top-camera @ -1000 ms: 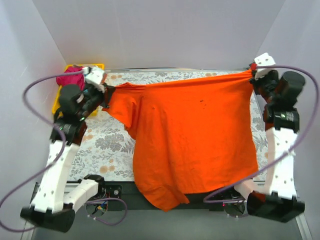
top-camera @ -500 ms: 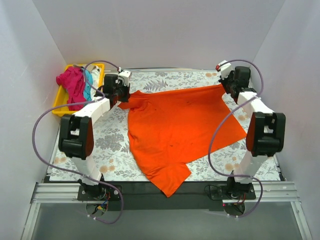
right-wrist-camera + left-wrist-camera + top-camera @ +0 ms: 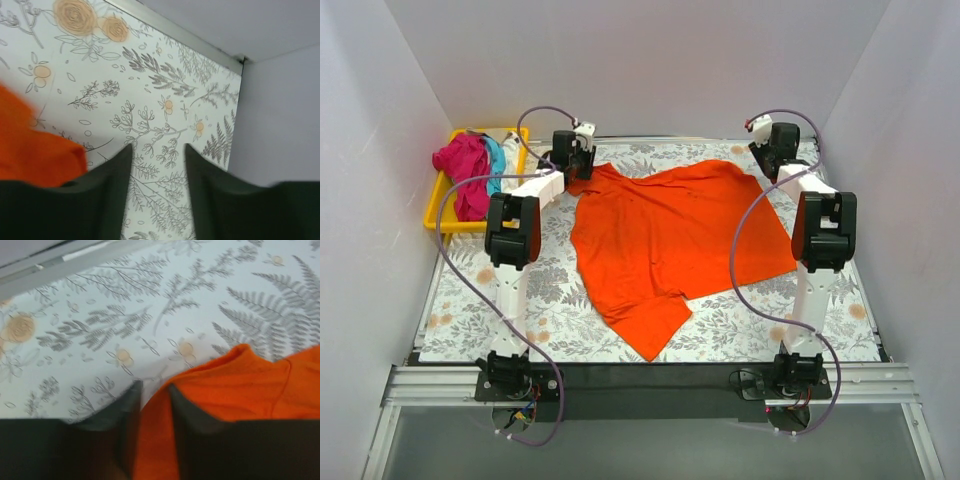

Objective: Fold and stack the t-shirts
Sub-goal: Flatten the tshirt out

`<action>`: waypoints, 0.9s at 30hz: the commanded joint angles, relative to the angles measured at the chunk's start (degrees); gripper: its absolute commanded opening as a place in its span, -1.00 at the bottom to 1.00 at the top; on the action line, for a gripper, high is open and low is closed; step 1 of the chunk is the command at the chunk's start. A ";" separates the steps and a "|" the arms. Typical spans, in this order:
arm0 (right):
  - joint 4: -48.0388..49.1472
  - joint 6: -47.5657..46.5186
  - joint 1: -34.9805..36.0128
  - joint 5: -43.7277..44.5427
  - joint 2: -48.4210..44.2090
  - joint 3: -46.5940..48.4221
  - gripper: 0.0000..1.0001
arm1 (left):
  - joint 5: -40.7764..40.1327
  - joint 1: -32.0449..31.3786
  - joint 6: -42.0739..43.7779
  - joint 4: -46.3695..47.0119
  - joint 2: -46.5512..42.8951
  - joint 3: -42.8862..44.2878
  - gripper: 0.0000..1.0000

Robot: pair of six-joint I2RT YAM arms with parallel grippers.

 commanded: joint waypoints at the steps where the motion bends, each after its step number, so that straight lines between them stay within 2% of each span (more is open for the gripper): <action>1: -3.12 0.51 -1.19 6.78 1.46 7.66 0.05 | -5.97 1.86 -1.67 -5.95 2.00 10.82 -0.26; 2: -5.57 1.30 -1.28 6.26 0.86 7.68 0.31 | -3.62 2.30 -2.64 -6.76 1.48 12.06 -0.16; 5: -10.92 1.66 -1.63 2.05 -4.41 5.66 0.35 | 0.78 3.88 -5.63 -9.05 -4.66 10.14 -0.08; 7: -15.59 1.40 -1.72 -4.34 -8.96 3.65 0.31 | 4.91 4.06 -5.73 -14.49 -10.18 7.34 -0.09; 8: -20.66 0.61 -1.72 -7.25 -10.47 2.59 0.24 | 7.10 4.06 -5.12 -16.42 -12.65 5.58 -0.15; 10: -25.35 -1.67 -1.63 -11.03 -14.43 0.48 0.13 | 13.61 4.06 -4.59 -19.77 -20.62 -3.63 -0.21; 13: -34.84 -5.01 -1.46 -16.32 -16.20 -2.34 -0.06 | 21.18 3.37 -0.64 -24.51 -27.60 -16.12 -0.24; 14: -37.30 -5.54 -1.37 -16.60 -16.29 -3.47 -0.17 | 21.97 3.01 1.11 -25.74 -30.93 -19.19 -0.25; 17: -40.40 -6.43 -1.28 -16.86 -16.99 -7.25 -0.32 | 23.04 0.73 3.93 -29.79 -36.56 -27.99 -0.28; 20: -40.92 -7.04 -1.37 -14.59 -16.47 -11.74 -0.44 | 20.67 -2.69 6.13 -31.12 -39.39 -34.57 -0.29; 27: -40.93 -8.80 -1.81 -8.96 -12.69 -18.77 -0.59 | 16.10 -8.23 5.43 -32.17 -39.31 -40.75 -0.29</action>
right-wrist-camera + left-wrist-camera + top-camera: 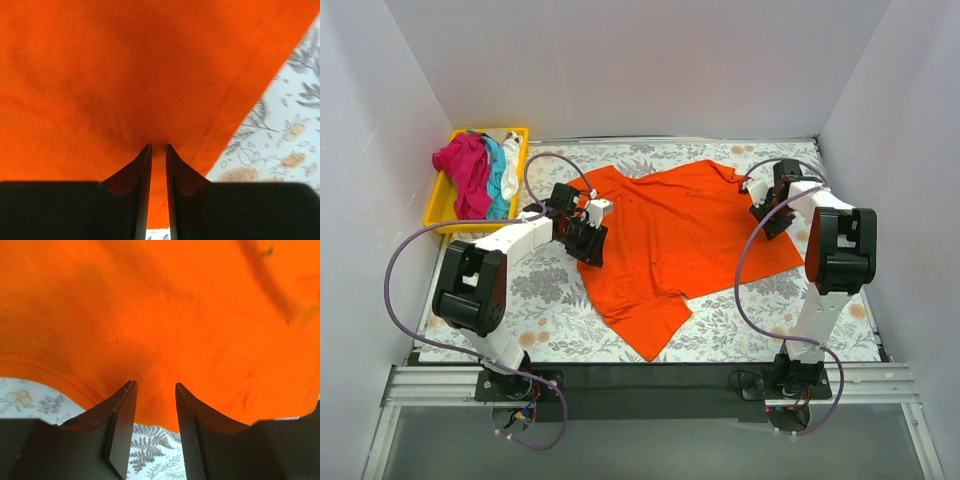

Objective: Fold and stack the t-shirts
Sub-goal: Flatten the tshirt out

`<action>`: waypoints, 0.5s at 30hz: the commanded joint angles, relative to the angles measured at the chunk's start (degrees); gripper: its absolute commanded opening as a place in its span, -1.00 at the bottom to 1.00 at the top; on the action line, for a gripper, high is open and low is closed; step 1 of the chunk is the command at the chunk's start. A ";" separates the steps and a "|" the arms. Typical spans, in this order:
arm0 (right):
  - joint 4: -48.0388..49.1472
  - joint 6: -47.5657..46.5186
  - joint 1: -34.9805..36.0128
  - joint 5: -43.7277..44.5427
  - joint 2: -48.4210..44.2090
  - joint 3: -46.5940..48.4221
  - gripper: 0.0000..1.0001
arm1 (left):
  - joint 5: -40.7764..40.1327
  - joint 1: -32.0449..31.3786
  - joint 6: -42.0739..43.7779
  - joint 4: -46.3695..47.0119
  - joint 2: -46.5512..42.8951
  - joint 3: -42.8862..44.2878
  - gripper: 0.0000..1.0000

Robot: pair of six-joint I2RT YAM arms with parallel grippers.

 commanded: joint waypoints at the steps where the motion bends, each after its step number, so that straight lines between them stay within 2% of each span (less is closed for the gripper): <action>1: -1.58 -2.16 -0.41 2.65 0.67 -3.23 -0.62 | -3.23 -0.87 1.22 -1.59 -0.38 -0.99 -0.29; 5: -2.11 -4.61 -0.41 6.87 -2.40 -11.30 -0.65 | -8.15 -0.70 3.93 -2.83 -1.96 -4.33 -0.30; 9: -5.44 -6.64 -0.24 7.23 -10.03 -19.93 -0.66 | -8.42 4.11 7.89 -5.19 -3.37 -7.06 -0.28; 12: -7.03 -7.96 -0.24 7.05 -15.30 -24.76 -0.64 | -7.81 9.03 11.66 -6.77 -3.28 -6.10 -0.28; 15: -12.55 -9.36 -0.15 3.72 -19.17 -25.05 -0.62 | -6.23 11.51 14.47 -8.70 -4.07 -3.21 -0.28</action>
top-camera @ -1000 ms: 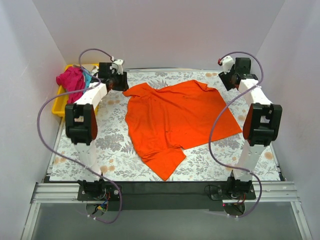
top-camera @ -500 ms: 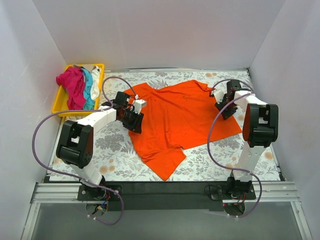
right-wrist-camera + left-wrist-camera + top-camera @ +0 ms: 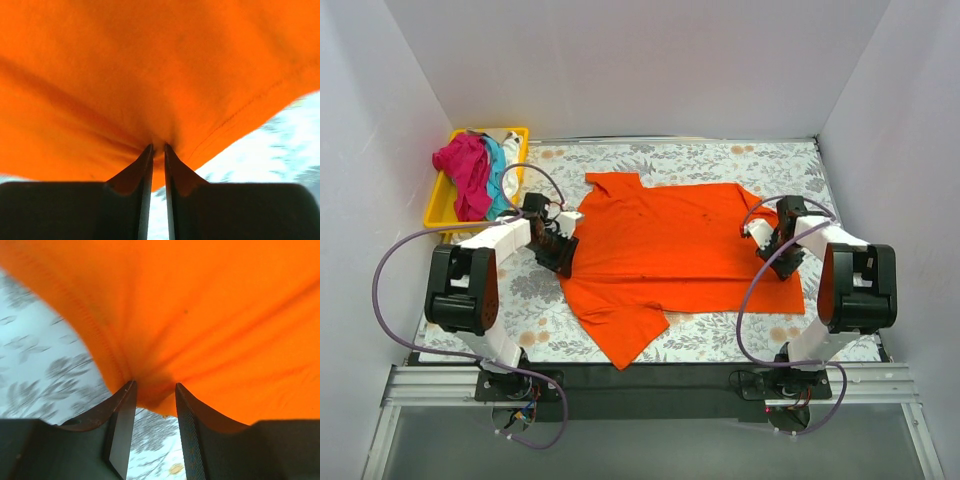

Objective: Fold and stack the t-shirts
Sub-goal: Flatten the tshirt out

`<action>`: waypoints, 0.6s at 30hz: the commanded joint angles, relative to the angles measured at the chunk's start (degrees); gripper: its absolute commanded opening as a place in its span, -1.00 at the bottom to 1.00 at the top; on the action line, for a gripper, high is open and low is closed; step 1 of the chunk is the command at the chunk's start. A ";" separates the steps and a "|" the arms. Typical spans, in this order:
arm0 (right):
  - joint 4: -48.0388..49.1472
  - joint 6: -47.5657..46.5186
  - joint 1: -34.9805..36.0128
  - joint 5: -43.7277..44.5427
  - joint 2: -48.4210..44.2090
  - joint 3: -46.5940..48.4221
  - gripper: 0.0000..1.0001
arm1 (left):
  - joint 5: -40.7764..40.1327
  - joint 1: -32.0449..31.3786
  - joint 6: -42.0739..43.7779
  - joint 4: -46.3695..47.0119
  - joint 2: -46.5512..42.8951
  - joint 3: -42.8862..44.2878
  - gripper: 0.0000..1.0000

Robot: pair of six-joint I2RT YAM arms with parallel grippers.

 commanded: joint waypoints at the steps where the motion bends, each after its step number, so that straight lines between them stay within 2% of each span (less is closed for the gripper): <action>1: -13.87 -2.83 -0.19 -3.33 -2.40 -1.79 -0.60 | 0.20 2.60 6.62 -4.21 -3.44 3.53 -0.28; 5: -17.76 -4.33 -0.36 -9.99 -5.66 3.30 -0.42 | 7.21 2.69 8.04 -6.77 -5.02 9.66 -0.24; 8: -17.59 -2.67 -0.81 -14.04 -4.62 13.47 -0.30 | 10.21 2.69 2.95 -4.14 -2.75 14.68 -0.19; 11: -17.06 3.12 -0.81 -16.42 2.14 26.57 -0.22 | 8.47 2.69 -5.31 1.48 4.10 21.80 -0.17; 13: -15.74 8.40 -0.98 -17.12 9.43 33.94 -0.22 | 6.28 2.69 -9.26 5.52 9.71 27.52 -0.17; 14: -15.48 9.72 -1.33 -17.65 12.06 40.77 -0.22 | 6.18 2.77 -13.02 7.02 11.49 29.62 -0.17; 17: -13.63 15.17 -1.51 -17.48 22.00 50.74 -0.22 | 4.87 2.95 -18.58 12.03 18.67 37.18 -0.15; 18: -13.37 16.75 -1.51 -17.05 26.89 57.12 -0.22 | 4.78 2.95 -21.73 13.61 20.62 39.12 -0.14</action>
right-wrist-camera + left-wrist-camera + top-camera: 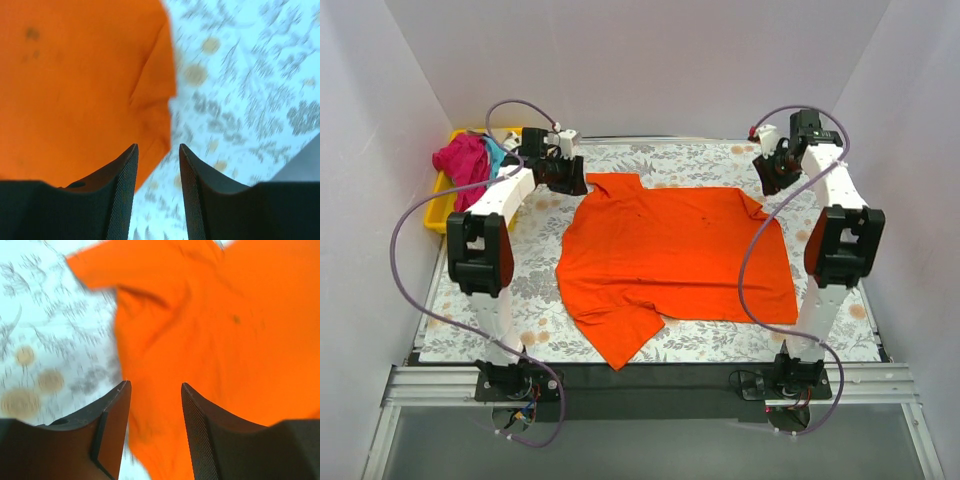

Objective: Fold and stack the t-shirts
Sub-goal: Flatten the tshirt out

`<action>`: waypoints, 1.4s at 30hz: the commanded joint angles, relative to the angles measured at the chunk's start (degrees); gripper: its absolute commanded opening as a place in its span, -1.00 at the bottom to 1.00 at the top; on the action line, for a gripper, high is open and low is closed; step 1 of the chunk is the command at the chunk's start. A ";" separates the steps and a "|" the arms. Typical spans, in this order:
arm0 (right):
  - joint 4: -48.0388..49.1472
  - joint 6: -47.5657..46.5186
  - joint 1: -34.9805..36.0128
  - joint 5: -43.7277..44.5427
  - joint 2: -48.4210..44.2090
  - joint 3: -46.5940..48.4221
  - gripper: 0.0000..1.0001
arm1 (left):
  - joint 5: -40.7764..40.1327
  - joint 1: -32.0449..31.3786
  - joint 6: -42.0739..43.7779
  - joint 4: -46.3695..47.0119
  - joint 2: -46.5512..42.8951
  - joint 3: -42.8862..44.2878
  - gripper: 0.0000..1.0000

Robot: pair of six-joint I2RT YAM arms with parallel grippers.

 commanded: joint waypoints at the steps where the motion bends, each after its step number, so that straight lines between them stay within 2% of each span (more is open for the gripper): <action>1: 0.44 9.70 -0.50 -0.98 11.28 11.89 -0.22 | -2.52 0.26 -11.31 6.30 6.65 9.49 -0.14; 2: 0.36 10.59 -0.50 -0.37 13.48 14.87 -0.22 | -2.88 0.26 -12.10 5.78 11.71 12.07 -0.14; 4: 1.49 11.91 -0.50 0.95 18.59 20.25 -0.18 | -3.67 0.26 -13.43 3.76 16.22 19.43 -0.14; 5: 1.67 12.35 -0.50 1.48 19.91 21.31 -0.08 | -3.33 0.26 -13.69 3.49 17.90 21.13 -0.14; 8: 4.65 13.41 -0.50 2.10 22.64 22.02 0.08 | -3.15 0.09 -14.48 4.10 22.74 24.47 -0.13; 10: 6.06 14.02 -0.50 2.54 23.70 21.24 0.11 | -2.80 0.00 -14.84 4.46 25.11 25.54 -0.15; 22: 9.67 14.29 -0.50 2.36 27.30 17.72 0.08 | 3.80 -0.70 -18.79 9.29 26.53 19.83 -0.21; 25: 9.67 14.38 -0.50 1.93 28.01 17.45 0.08 | 3.36 -0.70 -19.06 9.55 26.97 19.57 -0.37; 27: 9.67 14.38 -0.50 2.01 28.44 17.01 0.04 | 2.13 -0.70 -18.53 9.55 26.79 19.74 -0.61; 28: 9.85 14.38 -0.50 2.71 28.53 17.01 0.01 | -1.18 -0.70 -18.35 9.55 26.44 19.65 -0.89; 29: 10.02 14.38 -0.50 3.24 28.88 17.01 -0.09 | -2.87 -0.70 -18.00 9.55 26.01 19.74 -1.00; 31: 10.11 14.38 -0.50 5.08 29.32 17.19 -0.18 | -6.47 -0.44 -16.26 9.73 24.60 19.92 -1.00; 37: 10.55 14.81 -0.68 7.99 29.41 17.01 -0.23 | -14.56 0.88 -11.07 10.34 22.31 21.14 -1.00; 42: 10.64 15.25 -0.68 7.99 28.89 17.19 -0.24 | -19.22 0.97 -9.48 9.65 24.59 24.74 -1.00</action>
